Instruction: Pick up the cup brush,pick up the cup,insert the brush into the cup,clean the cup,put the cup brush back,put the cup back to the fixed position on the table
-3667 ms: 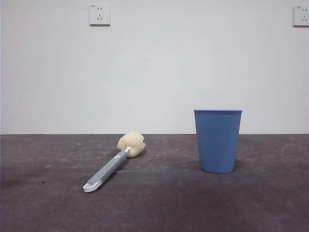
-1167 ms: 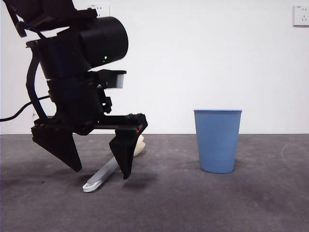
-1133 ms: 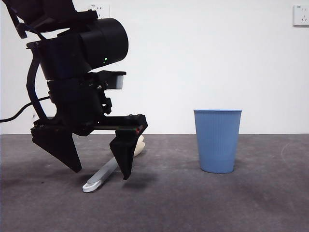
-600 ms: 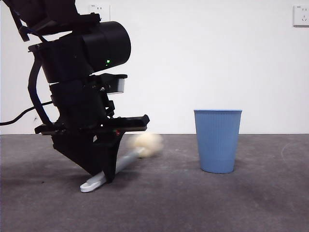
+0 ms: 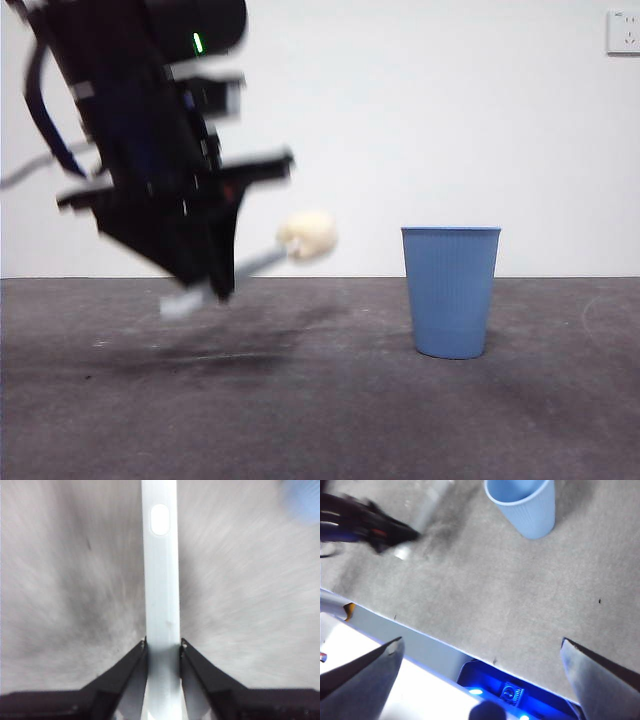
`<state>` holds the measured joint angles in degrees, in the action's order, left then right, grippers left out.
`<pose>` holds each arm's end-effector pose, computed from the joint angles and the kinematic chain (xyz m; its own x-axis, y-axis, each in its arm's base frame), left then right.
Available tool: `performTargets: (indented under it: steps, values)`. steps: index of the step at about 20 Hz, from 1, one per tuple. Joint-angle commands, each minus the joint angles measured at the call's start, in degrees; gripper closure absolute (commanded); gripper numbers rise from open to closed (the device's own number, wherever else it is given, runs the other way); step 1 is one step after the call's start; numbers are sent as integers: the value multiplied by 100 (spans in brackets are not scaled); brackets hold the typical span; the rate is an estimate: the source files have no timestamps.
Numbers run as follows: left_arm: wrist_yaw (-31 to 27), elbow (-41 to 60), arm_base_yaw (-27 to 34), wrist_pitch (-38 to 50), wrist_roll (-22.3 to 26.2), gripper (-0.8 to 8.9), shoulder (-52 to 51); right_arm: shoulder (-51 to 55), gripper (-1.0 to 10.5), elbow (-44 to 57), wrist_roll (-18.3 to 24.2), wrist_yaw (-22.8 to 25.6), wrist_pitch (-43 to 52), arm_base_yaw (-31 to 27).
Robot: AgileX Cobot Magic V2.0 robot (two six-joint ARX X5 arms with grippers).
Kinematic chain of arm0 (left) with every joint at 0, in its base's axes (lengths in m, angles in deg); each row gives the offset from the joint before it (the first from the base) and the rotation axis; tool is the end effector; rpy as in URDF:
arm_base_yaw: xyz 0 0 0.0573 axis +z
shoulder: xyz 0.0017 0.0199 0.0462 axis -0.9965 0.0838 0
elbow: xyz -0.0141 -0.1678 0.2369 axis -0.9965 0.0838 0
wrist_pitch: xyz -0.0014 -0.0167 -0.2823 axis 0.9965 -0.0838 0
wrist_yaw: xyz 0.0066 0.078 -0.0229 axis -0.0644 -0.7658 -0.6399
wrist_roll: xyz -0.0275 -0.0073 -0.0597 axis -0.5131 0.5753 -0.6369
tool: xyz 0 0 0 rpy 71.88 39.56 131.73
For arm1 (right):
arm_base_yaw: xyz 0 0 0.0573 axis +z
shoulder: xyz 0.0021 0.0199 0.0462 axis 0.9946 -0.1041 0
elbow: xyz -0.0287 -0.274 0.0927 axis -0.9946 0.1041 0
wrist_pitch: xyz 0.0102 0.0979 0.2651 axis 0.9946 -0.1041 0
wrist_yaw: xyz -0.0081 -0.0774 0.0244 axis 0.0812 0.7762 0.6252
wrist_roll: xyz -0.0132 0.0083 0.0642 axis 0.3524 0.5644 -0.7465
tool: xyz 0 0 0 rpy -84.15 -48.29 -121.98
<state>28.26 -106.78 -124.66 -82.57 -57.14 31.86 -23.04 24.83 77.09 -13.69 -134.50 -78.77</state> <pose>0.2589 -0.2071 0.2062 0.4724 -0.2588 -0.8426 0.3438 0.9343 -0.0942 0.1271 0.0363 0.3137 0.4608 0.5543 -0.6931 -0.3969 0.8272 0.3977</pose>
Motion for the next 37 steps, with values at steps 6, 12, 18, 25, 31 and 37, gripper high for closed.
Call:
performTargets:
  steps: [6,12,18,25,31,37]
  values:
    - [-7,17,-22,-1128,442,822,-2059,-667,352,358,-306,-111,1875,527]
    - [-9,17,-20,-1980,590,822,-3257,-1150,352,1650,-1126,1878,4223,1915]
    - [-9,17,-22,-2612,723,822,-3679,-2282,350,2011,-1189,3108,5742,2625]
    - [0,17,-26,-2881,737,822,-3681,-3733,349,2050,-1038,3423,7628,2570]
    - [7,17,-26,-3001,691,822,-3681,-4428,349,2050,-927,3552,8618,2385]
    - [7,17,-26,-2994,577,822,-3679,-4852,352,2048,-780,3508,9359,2194]
